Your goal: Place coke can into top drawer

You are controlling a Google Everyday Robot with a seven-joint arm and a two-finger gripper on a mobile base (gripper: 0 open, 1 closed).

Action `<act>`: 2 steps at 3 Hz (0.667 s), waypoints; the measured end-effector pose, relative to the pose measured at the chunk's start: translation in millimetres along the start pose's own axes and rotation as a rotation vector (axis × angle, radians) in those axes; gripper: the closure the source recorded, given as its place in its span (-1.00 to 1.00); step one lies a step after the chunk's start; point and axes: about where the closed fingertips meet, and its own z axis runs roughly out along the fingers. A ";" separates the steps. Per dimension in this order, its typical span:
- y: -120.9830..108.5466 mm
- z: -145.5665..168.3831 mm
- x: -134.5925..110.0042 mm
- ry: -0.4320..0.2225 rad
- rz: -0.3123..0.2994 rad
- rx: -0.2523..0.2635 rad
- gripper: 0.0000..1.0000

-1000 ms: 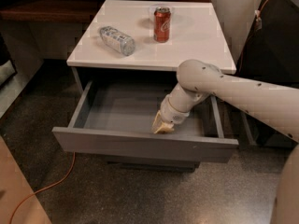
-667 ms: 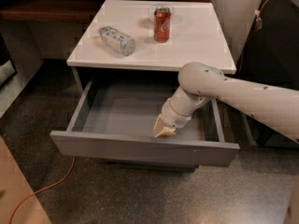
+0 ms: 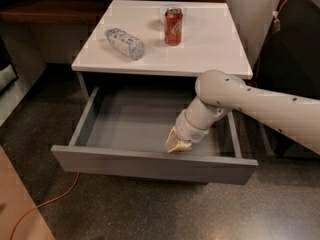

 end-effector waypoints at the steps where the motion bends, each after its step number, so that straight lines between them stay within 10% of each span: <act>1: -3.5 -18.9 -6.4 -0.018 -0.019 0.021 1.00; 2: -16.3 -54.2 -19.8 -0.065 -0.040 0.063 0.95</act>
Offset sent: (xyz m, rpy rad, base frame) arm 0.0289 -0.0068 0.0838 0.1010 -0.1069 0.0014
